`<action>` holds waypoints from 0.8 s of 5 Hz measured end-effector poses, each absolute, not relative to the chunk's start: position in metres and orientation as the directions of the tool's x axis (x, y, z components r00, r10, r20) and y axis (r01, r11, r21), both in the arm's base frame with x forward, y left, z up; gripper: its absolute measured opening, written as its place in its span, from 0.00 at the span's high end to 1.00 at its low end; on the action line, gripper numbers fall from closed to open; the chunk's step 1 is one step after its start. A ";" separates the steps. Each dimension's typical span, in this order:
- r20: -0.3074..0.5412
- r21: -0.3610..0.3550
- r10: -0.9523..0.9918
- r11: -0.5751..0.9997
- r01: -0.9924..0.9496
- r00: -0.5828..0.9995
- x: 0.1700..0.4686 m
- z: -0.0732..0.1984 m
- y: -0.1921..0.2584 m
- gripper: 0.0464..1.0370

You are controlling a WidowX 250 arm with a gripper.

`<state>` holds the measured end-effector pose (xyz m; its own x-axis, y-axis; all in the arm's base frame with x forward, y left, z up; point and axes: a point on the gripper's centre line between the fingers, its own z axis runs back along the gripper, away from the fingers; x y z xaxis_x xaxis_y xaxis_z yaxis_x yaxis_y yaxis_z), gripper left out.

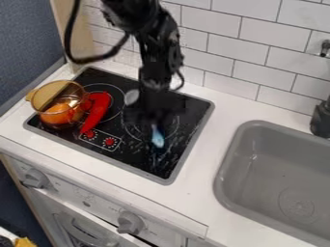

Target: Move the blue ladle to the right burner

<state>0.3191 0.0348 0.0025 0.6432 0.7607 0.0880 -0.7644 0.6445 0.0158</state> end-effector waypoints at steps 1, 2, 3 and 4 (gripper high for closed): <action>0.084 -0.044 0.809 0.587 -0.809 0.582 0.330 0.022 0.045 0.72; 0.096 -0.117 0.911 0.410 -0.905 0.400 0.336 0.034 0.062 0.72; 0.121 -0.179 0.961 0.267 -0.947 0.248 0.347 0.043 0.079 0.72; 0.120 -0.191 0.987 0.129 -0.973 0.107 0.357 0.038 0.099 0.72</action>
<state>0.3573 0.0988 0.0379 0.1069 0.9870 0.1196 -0.9731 0.1286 -0.1909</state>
